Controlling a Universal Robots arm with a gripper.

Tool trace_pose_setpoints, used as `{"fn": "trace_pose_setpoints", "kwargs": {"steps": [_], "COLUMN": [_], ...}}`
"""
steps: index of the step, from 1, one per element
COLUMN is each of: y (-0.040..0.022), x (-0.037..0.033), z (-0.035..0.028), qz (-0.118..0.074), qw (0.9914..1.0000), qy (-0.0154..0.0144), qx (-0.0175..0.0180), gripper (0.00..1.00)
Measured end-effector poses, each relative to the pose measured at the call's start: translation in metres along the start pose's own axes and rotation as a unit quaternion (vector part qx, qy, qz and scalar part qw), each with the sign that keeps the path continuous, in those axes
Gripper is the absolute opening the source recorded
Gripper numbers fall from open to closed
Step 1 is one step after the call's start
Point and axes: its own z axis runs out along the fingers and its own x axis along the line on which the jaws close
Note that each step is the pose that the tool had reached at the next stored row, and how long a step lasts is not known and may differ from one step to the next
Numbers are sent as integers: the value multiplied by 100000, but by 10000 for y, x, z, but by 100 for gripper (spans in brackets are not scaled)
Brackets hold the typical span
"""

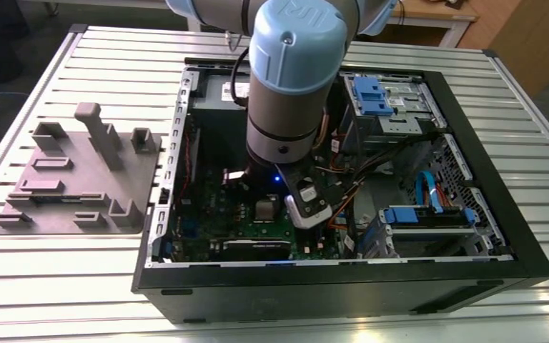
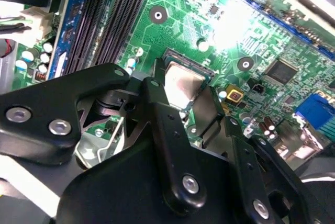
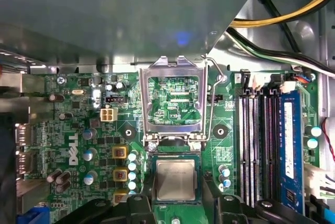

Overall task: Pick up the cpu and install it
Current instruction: 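Place the cpu into insertion slot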

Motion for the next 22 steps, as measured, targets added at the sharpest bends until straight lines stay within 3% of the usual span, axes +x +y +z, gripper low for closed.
{"fn": "trace_pose_setpoints", "kwargs": {"steps": [7,8,10,11,22], "y": [0,0,-1,-1,-24], "x": [0,0,0,0,-1], "z": [-5,5,22,27,35], "qz": [-2,0,3,-2,-45], "qw": [100000,100000,100000,100000,100000], "qy": [-1,-4,0,1,-4], "qx": [-37,-78,-112,-120,-139], "gripper": [47,40,40,34,34]}}
